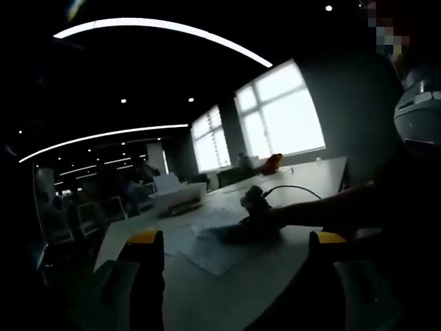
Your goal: Organize the stack of printing papers by aligning and flattening the scattered papers on the table
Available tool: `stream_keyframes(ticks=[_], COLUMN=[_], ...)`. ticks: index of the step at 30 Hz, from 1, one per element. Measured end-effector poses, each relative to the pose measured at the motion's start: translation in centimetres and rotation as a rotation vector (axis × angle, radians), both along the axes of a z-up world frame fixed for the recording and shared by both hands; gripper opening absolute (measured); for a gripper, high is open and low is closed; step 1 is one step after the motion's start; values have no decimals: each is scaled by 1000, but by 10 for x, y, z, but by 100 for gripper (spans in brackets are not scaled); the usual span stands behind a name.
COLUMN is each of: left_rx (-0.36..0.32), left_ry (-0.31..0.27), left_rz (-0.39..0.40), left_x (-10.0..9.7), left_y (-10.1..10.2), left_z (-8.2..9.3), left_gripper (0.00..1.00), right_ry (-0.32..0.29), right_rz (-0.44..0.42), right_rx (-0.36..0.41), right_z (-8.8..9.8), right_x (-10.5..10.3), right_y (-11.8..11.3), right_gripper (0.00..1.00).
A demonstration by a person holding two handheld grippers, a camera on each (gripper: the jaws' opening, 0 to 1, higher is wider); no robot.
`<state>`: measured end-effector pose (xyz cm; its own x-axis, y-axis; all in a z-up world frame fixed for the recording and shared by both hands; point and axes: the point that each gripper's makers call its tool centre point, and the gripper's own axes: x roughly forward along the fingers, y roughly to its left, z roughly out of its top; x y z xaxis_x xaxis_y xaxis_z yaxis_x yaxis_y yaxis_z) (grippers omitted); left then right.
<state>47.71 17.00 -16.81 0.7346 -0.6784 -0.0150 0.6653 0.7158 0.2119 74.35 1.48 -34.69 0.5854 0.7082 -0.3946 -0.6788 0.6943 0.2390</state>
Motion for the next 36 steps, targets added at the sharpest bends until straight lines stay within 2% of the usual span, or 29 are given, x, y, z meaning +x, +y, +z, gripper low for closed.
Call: stream_keyframes(ticks=[5, 8, 9, 11, 17, 22, 29, 36], left_rx=[-5, -6, -5, -3, 1, 0, -1, 0], left_ry=[-1, -1, 0, 1, 1, 2, 4, 0], left_rz=[2, 0, -1, -2, -4, -5, -9, -6], left_x=[1, 1, 1, 1, 0, -1, -1, -1], left_y=[1, -1, -1, -2, -4, -4, -5, -4], left_z=[1, 1, 1, 0, 0, 0, -1, 1], left_gripper=[89, 89, 89, 89, 89, 89, 89, 89], right_ry=[23, -24, -58, -86, -87, -116, -136, -139], right_rz=[-14, 3, 15, 28, 32, 69, 80, 53], right_rx=[20, 7, -19, -52, -40, -60, -60, -31], right_z=[1, 1, 2, -1, 1, 0, 1, 6], right_x=[1, 1, 2, 0, 0, -4, -5, -2], right_y=[-9, -13, -15, -19, -20, -21, -22, -24], right_gripper=[14, 20, 23, 23, 22, 22, 16, 6])
